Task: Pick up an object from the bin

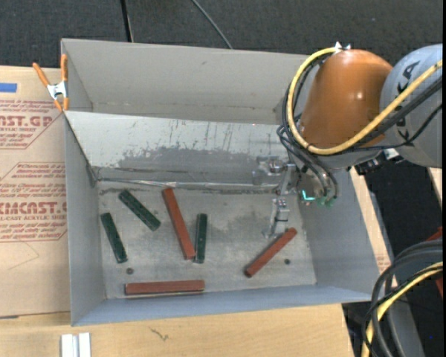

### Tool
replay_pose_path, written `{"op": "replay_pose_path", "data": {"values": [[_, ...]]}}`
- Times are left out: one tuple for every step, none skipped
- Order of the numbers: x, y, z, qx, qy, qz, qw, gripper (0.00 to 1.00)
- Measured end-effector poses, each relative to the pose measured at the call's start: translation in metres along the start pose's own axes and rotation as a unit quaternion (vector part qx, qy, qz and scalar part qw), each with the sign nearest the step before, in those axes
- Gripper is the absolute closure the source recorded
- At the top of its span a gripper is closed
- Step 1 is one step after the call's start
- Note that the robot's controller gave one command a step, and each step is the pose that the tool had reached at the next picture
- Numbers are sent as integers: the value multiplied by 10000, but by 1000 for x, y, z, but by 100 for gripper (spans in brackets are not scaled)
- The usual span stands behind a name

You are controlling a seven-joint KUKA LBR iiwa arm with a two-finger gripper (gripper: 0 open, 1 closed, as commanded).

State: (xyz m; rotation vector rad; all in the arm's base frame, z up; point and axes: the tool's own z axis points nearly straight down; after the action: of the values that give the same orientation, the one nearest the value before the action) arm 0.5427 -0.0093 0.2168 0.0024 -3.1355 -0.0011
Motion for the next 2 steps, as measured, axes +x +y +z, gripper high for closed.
{"op": "replay_pose_path", "data": {"values": [[-2,0,-4,1,-40,1,10000,0],[15,-26,50,6,-68,-157,9999,0]]}}
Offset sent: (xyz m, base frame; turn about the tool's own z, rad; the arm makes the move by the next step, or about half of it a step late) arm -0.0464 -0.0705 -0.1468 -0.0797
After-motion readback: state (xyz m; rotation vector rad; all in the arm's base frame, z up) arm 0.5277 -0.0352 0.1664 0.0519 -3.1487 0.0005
